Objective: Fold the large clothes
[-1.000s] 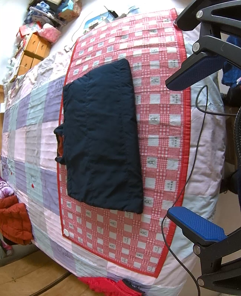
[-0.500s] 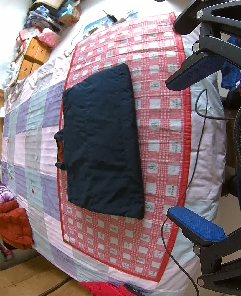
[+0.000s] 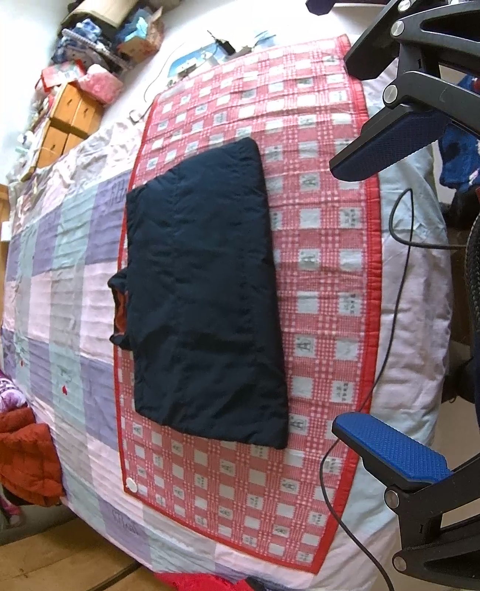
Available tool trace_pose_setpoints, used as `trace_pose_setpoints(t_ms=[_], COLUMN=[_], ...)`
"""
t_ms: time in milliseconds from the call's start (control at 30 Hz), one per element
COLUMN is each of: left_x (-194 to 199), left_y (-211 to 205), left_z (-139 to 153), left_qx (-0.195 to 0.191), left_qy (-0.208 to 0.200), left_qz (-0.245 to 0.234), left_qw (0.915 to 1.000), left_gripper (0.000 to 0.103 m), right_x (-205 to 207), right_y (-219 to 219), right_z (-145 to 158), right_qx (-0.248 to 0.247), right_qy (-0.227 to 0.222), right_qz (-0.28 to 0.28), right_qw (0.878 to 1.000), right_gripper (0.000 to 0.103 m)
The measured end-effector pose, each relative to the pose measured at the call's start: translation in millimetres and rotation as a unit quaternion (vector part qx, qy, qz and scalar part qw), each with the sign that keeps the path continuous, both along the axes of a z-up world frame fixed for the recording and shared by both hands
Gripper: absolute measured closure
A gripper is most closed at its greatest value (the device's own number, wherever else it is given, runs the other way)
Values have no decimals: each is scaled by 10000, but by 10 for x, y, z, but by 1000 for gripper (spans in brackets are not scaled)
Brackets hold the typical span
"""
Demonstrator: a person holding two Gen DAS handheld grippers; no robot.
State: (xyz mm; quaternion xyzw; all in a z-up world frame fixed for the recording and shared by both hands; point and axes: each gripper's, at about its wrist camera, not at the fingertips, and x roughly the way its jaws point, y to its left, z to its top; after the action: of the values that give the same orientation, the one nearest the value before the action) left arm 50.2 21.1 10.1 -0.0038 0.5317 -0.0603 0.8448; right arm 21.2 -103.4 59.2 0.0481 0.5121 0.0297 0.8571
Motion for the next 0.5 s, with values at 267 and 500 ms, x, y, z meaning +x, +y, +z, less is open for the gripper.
trace_pose_setpoints(t_ms=[267, 500], left_x=[33, 47], left_y=[36, 94], left_z=[15, -2], left_qx=[9, -19], left_qy=[7, 65], left_qz=[-1, -57], left_qw=[10000, 10000], left_gripper=[0, 0], right_x=[7, 32], right_y=[16, 108], right_z=[-3, -15], right_qx=[-4, 6], right_qy=[2, 14], right_qz=[-20, -78], right_qw=[10000, 10000], right_gripper=[1, 1])
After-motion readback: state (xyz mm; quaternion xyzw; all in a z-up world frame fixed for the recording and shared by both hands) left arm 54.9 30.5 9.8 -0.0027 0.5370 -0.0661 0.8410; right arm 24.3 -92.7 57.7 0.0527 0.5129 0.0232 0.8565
